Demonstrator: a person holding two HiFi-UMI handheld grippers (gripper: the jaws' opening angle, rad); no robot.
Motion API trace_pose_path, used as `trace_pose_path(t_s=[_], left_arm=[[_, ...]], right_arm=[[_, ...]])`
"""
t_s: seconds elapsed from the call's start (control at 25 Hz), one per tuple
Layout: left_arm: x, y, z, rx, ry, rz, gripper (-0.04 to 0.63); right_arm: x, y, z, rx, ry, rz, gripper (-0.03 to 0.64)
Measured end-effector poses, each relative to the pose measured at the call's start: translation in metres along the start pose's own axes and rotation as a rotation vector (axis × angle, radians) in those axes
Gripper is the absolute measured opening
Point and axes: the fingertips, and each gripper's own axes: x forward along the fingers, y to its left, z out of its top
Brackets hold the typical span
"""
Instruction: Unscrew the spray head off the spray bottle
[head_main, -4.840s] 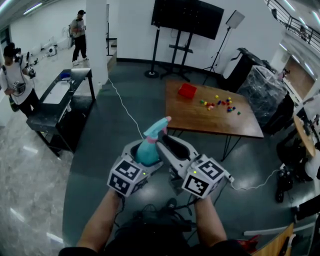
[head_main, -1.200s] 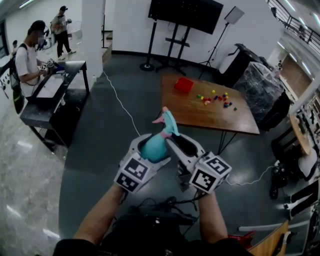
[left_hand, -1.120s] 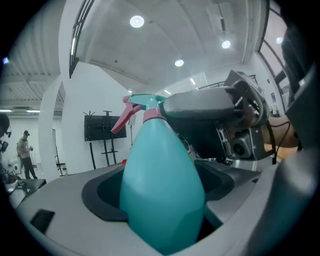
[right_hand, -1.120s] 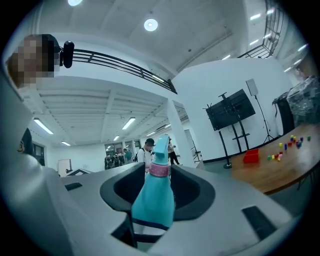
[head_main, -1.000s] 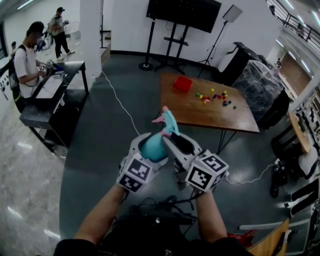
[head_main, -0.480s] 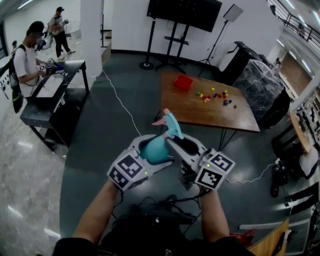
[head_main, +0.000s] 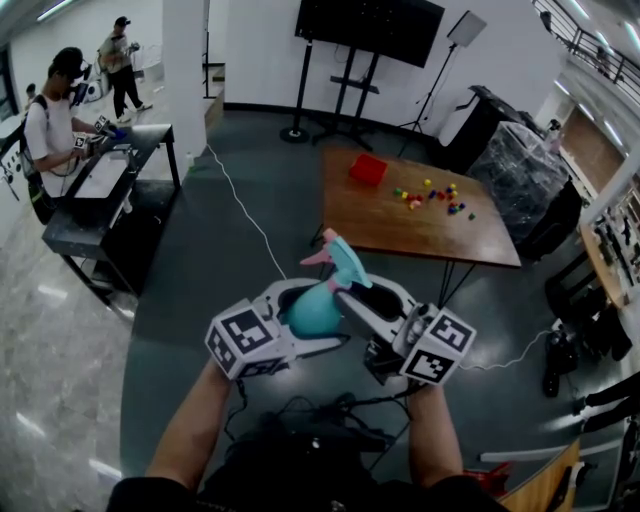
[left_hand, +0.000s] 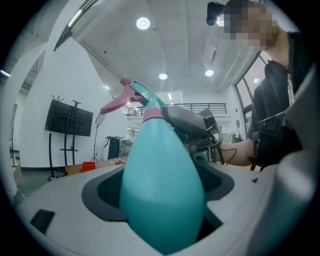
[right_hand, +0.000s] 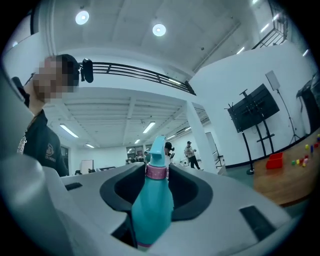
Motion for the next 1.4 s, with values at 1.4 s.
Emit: trace_pose_path(t_s=[1.4], left_arm=[[0.01, 0.016, -0.019, 0.05, 0.098, 0.108, 0.425]], right_arm=[[0.002, -0.021, -0.009, 0.024, 0.046, -0.141, 0.135]])
